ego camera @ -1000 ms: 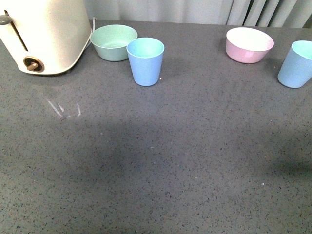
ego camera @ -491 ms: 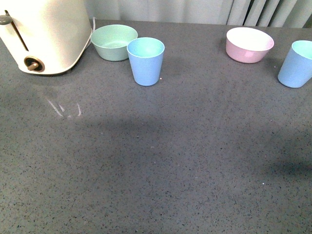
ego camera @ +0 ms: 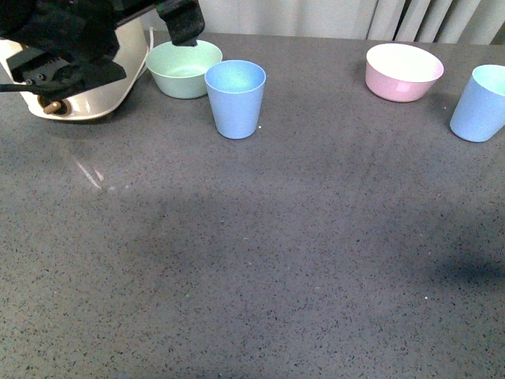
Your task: Stack blue cups with both arms
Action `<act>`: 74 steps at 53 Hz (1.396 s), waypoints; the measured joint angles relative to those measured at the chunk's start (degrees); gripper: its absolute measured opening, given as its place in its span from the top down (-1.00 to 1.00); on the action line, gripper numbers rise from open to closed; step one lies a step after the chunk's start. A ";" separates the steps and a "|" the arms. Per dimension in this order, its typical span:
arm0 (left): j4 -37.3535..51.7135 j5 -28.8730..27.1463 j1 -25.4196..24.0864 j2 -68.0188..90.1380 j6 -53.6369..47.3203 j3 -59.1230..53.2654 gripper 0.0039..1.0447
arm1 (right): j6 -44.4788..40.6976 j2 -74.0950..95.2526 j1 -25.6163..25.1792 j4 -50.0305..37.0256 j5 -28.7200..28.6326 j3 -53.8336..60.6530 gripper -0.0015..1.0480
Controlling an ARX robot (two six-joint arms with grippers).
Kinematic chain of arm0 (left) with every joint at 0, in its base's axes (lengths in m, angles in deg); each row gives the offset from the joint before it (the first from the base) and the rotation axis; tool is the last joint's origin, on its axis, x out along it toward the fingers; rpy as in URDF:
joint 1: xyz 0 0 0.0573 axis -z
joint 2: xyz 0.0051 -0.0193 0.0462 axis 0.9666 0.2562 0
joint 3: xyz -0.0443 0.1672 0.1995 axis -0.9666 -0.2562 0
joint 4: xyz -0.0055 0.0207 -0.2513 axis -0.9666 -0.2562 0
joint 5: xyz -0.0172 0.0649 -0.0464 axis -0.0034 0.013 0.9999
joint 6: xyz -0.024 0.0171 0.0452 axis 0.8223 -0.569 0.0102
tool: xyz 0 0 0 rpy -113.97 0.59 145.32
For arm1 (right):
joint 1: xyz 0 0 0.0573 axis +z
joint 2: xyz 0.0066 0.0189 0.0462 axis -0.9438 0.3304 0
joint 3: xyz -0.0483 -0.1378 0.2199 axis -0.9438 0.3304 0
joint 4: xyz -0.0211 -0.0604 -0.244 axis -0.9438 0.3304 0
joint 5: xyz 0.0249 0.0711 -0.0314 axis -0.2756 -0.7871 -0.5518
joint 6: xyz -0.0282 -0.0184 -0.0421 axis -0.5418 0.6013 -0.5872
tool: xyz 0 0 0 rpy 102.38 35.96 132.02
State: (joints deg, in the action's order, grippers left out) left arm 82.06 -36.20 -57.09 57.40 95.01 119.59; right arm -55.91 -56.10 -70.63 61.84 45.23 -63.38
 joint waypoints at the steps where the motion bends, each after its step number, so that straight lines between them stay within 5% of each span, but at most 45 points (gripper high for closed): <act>1: -0.22 -0.09 0.07 0.42 0.02 0.42 -0.84 | 0.00 0.00 0.00 0.00 0.00 0.00 -0.83; 37: -11.89 -6.01 5.49 18.34 -1.66 21.51 -0.83 | 0.00 0.00 0.00 0.00 0.00 0.00 -0.83; 61: -18.40 -7.41 9.16 21.90 -1.07 27.56 0.72 | 0.00 0.00 0.00 0.00 0.00 0.00 -0.83; 67: -19.69 -7.02 10.47 21.53 -0.33 27.19 0.97 | 0.00 0.00 0.00 0.00 0.00 0.00 -0.83; 74: -21.40 -6.60 12.63 20.31 0.31 26.34 0.97 | 0.00 0.00 0.00 0.00 0.00 0.00 -0.83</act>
State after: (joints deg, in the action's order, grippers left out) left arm 60.66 -42.80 -44.46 77.71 95.31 145.93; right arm -55.91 -56.10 -70.63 61.84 45.23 -63.38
